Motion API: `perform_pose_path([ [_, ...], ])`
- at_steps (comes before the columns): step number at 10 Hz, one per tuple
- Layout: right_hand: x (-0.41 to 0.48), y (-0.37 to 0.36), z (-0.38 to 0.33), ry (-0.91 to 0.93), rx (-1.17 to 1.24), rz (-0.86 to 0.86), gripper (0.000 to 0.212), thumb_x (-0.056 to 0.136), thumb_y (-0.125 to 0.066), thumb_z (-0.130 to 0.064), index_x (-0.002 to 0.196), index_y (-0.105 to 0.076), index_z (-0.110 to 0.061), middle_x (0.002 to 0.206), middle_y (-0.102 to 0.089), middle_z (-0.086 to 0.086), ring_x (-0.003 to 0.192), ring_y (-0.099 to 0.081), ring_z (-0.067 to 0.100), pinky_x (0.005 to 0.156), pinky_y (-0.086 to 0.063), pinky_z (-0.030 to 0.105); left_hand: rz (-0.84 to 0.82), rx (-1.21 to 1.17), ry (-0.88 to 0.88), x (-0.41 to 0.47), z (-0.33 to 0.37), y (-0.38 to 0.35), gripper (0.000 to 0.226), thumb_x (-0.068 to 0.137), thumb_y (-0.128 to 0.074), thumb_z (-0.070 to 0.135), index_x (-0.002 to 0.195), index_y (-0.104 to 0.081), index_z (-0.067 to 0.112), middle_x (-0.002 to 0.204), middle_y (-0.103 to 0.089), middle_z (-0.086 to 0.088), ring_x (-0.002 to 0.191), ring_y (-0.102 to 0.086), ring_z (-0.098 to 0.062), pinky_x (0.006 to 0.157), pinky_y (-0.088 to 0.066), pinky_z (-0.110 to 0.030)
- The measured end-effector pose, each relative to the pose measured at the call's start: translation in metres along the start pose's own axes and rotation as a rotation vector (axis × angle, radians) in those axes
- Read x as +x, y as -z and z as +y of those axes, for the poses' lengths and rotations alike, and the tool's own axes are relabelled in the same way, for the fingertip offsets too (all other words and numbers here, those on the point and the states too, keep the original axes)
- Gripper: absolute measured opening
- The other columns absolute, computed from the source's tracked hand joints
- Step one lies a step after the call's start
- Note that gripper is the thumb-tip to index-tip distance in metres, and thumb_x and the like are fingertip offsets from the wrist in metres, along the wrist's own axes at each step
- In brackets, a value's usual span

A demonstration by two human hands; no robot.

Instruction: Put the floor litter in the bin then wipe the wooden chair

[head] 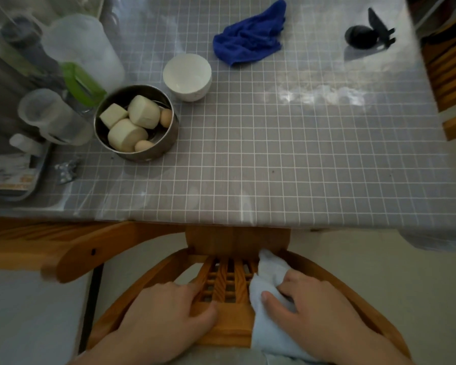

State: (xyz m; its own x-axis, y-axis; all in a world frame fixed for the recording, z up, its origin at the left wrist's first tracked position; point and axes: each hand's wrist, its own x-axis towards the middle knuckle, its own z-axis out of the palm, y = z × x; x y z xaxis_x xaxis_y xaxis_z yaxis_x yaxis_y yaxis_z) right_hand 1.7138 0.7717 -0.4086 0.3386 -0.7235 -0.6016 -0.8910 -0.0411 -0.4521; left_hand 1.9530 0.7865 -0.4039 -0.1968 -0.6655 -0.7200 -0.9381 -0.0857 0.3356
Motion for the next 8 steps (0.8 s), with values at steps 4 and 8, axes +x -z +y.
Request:
perform_pose_path([
  [4,-0.007,-0.015,0.002,0.046,-0.051,0.021,0.038,0.089,-0.029,-0.063,0.079,-0.050,-0.033,0.071,-0.048,-0.008,0.065,-0.050,0.004,0.055,-0.033,0.020,0.045,0.119,0.005,-0.007,0.001,-0.016,0.049,0.088,-0.032,0.061,0.109,-0.062,0.029,0.083,-0.070,-0.001,0.073,-0.065,-0.014,0.061,-0.048,-0.026],
  [8,-0.054,0.017,0.005,0.180,-0.086,0.448,0.069,0.086,-0.034,-0.069,0.136,-0.043,-0.021,0.137,-0.049,0.002,0.122,-0.046,0.021,0.101,-0.041,0.041,0.802,0.353,0.008,-0.040,0.013,-0.037,0.057,0.089,-0.034,0.063,0.130,-0.052,0.028,0.125,-0.059,0.001,0.106,-0.057,-0.017,0.082,-0.048,-0.033],
])
